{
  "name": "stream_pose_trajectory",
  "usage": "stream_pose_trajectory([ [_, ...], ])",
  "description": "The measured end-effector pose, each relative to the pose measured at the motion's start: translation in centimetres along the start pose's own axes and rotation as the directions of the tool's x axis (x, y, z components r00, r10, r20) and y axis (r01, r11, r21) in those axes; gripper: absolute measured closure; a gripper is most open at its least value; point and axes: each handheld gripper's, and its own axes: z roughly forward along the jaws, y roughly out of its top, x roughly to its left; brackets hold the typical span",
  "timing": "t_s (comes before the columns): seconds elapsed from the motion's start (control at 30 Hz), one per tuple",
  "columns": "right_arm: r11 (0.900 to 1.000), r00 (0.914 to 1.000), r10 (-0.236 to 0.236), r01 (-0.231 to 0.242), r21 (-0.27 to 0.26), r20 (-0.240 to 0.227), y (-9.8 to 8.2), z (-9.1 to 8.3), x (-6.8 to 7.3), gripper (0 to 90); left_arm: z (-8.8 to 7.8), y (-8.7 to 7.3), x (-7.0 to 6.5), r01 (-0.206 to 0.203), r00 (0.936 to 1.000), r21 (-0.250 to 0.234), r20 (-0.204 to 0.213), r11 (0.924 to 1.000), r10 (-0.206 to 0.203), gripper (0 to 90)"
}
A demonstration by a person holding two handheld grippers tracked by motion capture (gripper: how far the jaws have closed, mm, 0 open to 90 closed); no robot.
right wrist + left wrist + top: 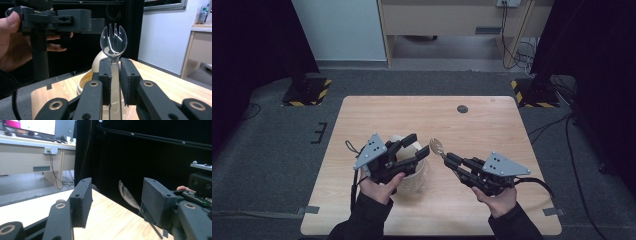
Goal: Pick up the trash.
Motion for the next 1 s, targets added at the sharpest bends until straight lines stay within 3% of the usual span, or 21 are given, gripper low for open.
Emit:
stream_pose_trajectory([
  [0.3, 1.0, 0.9998, -0.008, 0.008, -0.011, -0.019, 0.0, 0.0, 0.1, 80.0, 1.8, -0.6, -0.6, 0.016, 0.9994, 0.039, 0.029, 0.9991, -0.017, 45.6],
  [0.53, 1.0, 0.9997, -0.009, 0.009, -0.008, -0.023, -0.1, 0.0, 0.2, 80.0, 2.2, -0.9, -0.8, 0.021, 0.9987, 0.07, 0.045, 0.9974, -0.024, 62.5],
  [0.77, 1.0, 0.9996, -0.017, 0.017, 0.01, -0.023, -0.4, 0.2, 0.3, 80.0, 2.2, -0.9, -0.9, 0.025, 0.9967, 0.072, 0.075, 0.9971, -0.03, 74.5],
  [0.8, 1.0, 0.9995, -0.023, 0.023, 0.008, -0.023, -0.4, 0.3, 0.3, 80.9, 2.1, -0.9, -0.9, 0.025, 0.9964, 0.071, 0.08, 0.9972, -0.031, 79.6],
  [1.0, 1.0, 0.9995, -0.014, 0.014, 0.001, -0.027, -0.4, 0.3, 0.4, 80.2, 1.9, -0.7, -1.0, 0.021, 0.9952, 0.062, 0.094, 0.9979, -0.026, 82.1],
])
